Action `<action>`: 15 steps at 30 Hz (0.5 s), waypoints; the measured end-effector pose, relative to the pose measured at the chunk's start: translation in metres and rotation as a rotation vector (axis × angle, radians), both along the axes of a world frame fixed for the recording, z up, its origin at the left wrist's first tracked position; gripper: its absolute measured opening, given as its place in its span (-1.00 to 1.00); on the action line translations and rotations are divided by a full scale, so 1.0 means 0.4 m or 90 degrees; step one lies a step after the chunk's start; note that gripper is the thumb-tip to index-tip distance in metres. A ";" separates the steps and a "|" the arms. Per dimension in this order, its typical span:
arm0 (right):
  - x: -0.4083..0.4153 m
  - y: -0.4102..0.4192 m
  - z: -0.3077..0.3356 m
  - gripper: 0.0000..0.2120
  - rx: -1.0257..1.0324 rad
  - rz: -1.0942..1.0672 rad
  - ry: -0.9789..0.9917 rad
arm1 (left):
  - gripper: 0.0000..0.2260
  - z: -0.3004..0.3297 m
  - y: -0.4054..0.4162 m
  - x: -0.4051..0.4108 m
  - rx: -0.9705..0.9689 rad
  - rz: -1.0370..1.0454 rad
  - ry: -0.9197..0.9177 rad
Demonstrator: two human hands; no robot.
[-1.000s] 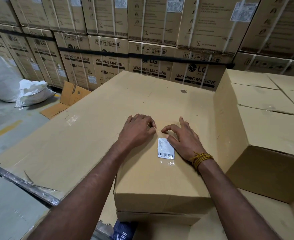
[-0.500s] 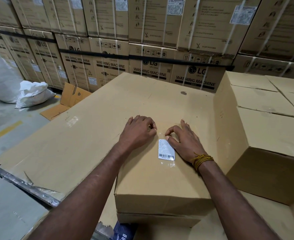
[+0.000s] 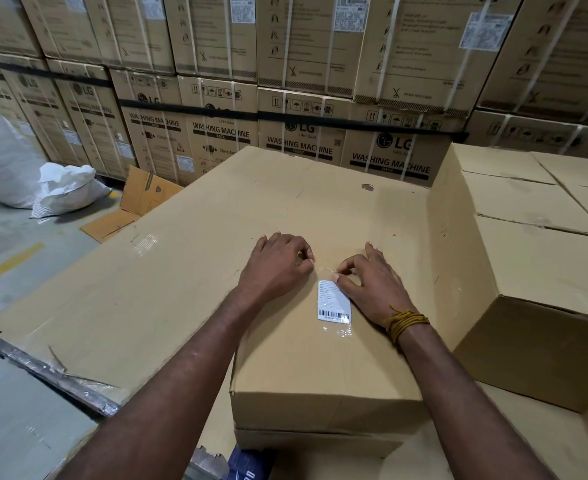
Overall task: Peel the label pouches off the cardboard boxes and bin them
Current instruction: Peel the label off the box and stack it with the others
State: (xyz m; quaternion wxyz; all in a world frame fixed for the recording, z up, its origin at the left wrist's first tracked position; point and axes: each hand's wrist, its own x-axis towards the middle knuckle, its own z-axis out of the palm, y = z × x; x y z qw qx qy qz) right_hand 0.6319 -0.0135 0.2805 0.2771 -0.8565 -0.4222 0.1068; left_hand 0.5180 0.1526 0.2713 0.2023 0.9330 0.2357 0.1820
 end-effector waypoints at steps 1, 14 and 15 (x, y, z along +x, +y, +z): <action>-0.001 0.000 0.000 -0.88 0.004 -0.002 0.002 | -0.95 0.001 0.000 -0.001 0.001 0.000 0.001; -0.013 -0.010 0.014 -0.83 0.018 0.028 0.006 | -0.95 0.006 -0.003 -0.005 0.001 -0.001 0.003; -0.014 -0.010 0.015 -0.82 0.017 0.029 0.007 | -0.95 0.006 -0.003 -0.006 0.000 -0.001 0.004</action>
